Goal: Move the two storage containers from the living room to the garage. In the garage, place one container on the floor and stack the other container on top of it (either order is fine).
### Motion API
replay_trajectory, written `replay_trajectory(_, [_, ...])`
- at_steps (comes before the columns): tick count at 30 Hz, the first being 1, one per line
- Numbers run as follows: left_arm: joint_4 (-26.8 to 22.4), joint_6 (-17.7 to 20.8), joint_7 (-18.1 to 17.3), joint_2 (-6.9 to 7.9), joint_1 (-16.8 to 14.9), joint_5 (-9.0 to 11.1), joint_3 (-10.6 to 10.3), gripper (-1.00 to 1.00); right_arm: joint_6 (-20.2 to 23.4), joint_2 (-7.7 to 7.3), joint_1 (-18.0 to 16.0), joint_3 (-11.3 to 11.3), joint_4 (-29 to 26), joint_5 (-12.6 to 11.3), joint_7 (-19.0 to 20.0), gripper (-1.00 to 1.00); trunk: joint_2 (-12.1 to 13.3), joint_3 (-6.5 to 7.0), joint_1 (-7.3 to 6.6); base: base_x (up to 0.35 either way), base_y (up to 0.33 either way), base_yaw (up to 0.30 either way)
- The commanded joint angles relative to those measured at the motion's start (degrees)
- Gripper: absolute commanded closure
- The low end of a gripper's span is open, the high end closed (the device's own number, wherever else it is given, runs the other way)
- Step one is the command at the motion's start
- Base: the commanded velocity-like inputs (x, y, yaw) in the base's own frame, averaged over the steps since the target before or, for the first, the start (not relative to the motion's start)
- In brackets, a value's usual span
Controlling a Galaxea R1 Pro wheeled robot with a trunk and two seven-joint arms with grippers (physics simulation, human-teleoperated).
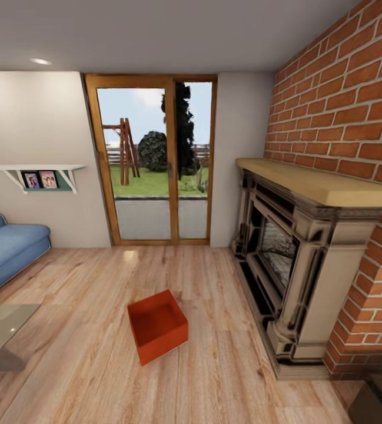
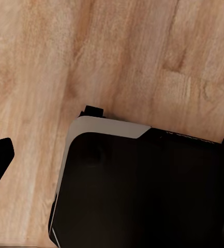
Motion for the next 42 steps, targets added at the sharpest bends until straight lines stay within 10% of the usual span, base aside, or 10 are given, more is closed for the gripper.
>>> replay_trajectory(1, [0.04,-0.08,0.03,-0.02,-0.02,0.24,0.11,-1.0,-0.3,0.01,-0.04,0.47,0.16,-0.3,-0.13,-1.0,-0.04,-0.02,0.02,0.0,0.0,0.225])
replay_trajectory(42, [-0.05,-0.01,0.03,-0.03,-0.02,0.24,0.19,-1.0,0.12,-0.34,-0.04,0.51,0.25,-0.41,-0.12,-1.0,-0.04,-0.02,0.02,0.082,-0.062,0.053])
